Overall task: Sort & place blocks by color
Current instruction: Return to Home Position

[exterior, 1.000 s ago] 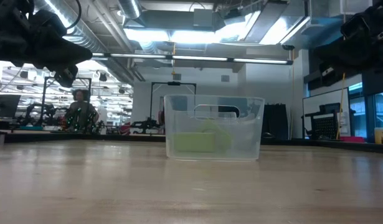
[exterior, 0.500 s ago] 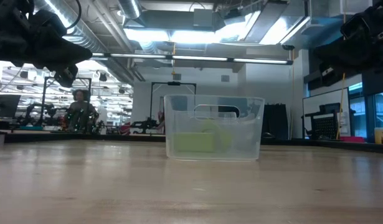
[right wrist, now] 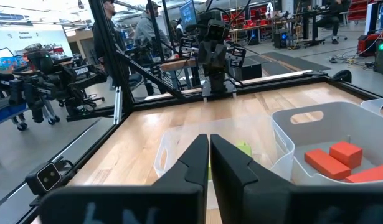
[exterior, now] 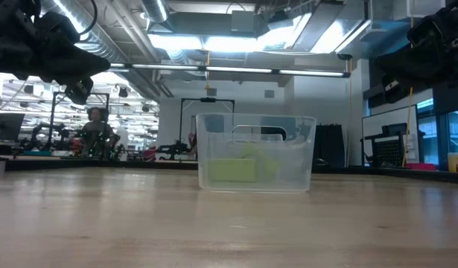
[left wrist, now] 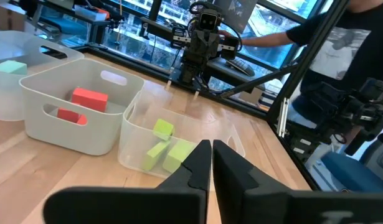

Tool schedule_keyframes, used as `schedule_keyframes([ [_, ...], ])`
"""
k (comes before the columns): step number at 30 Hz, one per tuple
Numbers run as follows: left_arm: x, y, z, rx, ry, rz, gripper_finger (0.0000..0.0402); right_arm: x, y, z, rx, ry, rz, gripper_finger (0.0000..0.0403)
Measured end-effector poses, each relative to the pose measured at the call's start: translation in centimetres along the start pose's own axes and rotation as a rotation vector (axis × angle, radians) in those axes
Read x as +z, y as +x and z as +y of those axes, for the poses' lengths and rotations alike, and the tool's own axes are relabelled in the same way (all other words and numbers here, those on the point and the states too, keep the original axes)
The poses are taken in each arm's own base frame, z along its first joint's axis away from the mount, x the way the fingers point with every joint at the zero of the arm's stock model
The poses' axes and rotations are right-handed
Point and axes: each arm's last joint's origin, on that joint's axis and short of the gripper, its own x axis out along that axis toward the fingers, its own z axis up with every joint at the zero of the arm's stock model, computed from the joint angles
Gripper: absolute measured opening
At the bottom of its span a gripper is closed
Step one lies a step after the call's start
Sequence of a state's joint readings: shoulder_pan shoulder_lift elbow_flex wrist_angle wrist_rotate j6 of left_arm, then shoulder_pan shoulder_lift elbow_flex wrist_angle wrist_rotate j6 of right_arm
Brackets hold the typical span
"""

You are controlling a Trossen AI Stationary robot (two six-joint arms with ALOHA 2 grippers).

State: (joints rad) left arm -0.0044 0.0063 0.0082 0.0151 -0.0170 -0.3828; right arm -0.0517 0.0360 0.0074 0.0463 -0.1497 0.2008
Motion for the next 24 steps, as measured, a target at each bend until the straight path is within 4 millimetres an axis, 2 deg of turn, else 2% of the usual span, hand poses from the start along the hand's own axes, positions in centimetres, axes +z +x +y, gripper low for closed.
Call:
schedule_keyframes([
  [11, 0.0, 0.0, 0.0, 0.0, 0.0, 0.0, 0.0022, 0.01, 0.0, 0.0, 0.0, 0.0, 0.0, 0.002],
  [24, -0.01, 0.0, 0.0, 0.0, 0.0, 0.0, 0.0005, 0.01, 0.0, 0.0, 0.0, 0.0, 0.0, 0.002],
])
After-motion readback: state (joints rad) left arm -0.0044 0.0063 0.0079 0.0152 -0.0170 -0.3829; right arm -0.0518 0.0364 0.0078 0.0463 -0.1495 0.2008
